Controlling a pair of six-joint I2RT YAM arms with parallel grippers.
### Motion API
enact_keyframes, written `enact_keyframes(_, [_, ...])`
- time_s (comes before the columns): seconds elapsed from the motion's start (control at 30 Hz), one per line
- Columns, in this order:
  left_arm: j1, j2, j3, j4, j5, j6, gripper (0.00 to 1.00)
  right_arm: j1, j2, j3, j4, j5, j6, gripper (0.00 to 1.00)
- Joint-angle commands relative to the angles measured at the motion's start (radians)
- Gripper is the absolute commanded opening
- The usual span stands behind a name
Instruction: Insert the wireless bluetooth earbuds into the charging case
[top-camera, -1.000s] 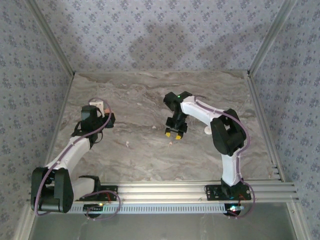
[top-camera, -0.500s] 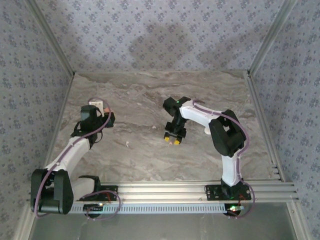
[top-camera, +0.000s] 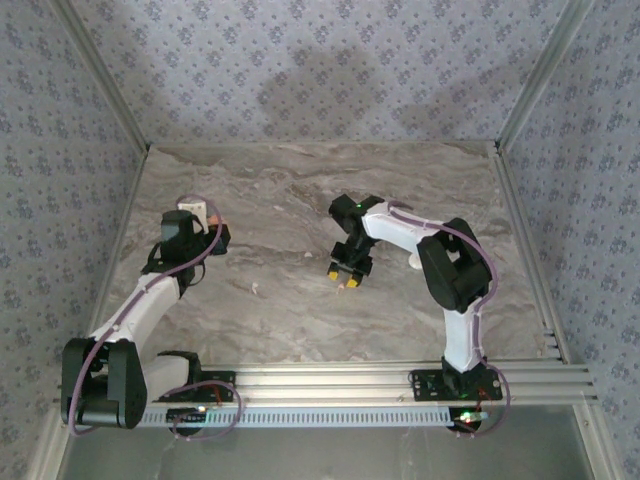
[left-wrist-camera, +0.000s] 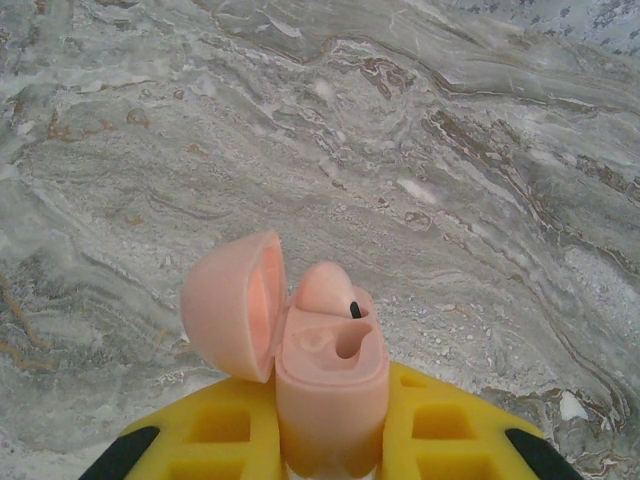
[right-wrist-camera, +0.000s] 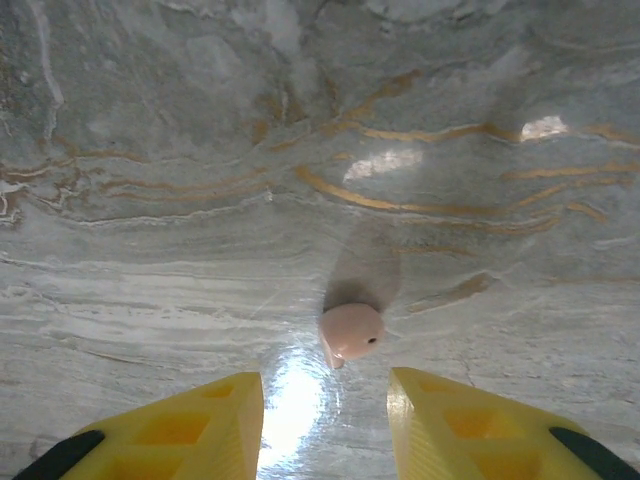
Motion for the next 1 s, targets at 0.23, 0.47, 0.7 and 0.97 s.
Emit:
enact_keyframes(0.23, [0.005,-0.016,0.033,0.025,0.015,0.014,0.13,0.001,0.045,-0.004,-0.037,-0.005,-0.01,0.38])
enact_keyframes(0.47, [0.005,-0.015,0.033,0.021,0.015,0.015,0.13,-0.002,0.055,-0.002,-0.044,0.003,-0.02,0.36])
enact_keyframes(0.7, [0.006,-0.014,0.033,0.02,0.015,0.018,0.13,-0.005,0.059,-0.011,-0.043,0.006,-0.026,0.34])
enact_keyframes(0.97, [0.006,-0.015,0.031,0.022,0.015,0.02,0.13,-0.005,0.068,-0.006,-0.033,0.001,-0.024,0.31])
